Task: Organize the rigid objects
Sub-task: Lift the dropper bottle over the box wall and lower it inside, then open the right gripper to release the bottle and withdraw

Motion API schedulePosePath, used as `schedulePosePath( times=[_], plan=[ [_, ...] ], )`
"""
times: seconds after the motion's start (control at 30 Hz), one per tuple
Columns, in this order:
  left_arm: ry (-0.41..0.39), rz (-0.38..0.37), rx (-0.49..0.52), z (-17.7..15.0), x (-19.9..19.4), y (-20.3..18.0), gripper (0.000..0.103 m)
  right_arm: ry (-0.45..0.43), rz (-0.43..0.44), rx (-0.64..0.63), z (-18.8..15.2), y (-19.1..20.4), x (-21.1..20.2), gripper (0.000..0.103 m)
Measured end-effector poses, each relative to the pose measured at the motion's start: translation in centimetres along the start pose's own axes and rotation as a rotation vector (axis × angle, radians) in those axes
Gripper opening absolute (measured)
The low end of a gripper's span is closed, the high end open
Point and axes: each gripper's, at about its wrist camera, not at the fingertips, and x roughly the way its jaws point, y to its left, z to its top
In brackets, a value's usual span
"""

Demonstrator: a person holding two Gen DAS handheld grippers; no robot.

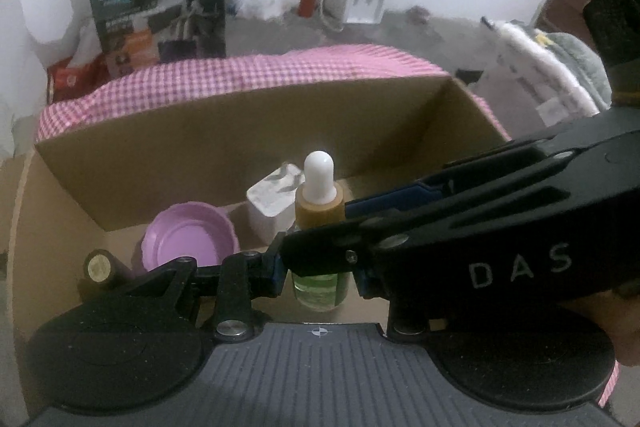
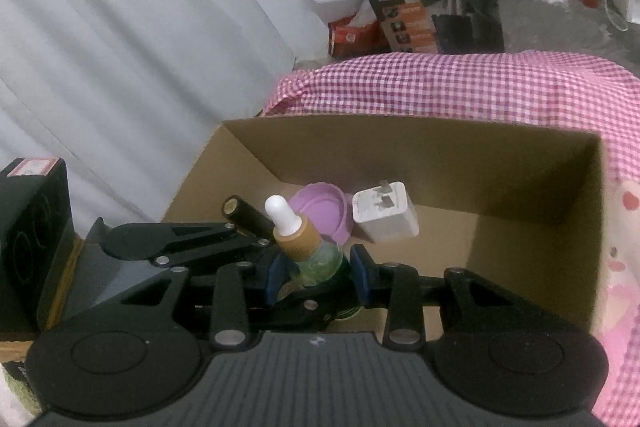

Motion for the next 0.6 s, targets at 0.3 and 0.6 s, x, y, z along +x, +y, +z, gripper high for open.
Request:
schedulePosePath(
  times=[0.3,0.6],
  plan=[
    [0.067,-0.002,-0.041,0.3,0.8,0.8,0.036,0.051,-0.022,0.016,0.5,-1.2,2.5,0.038],
    [-0.007,0.027,-0.002,0.2,-1.5,-0.5,0.075,0.019,-0.057,0.016,0.3,-0.5,1.2,0.058]
  ],
)
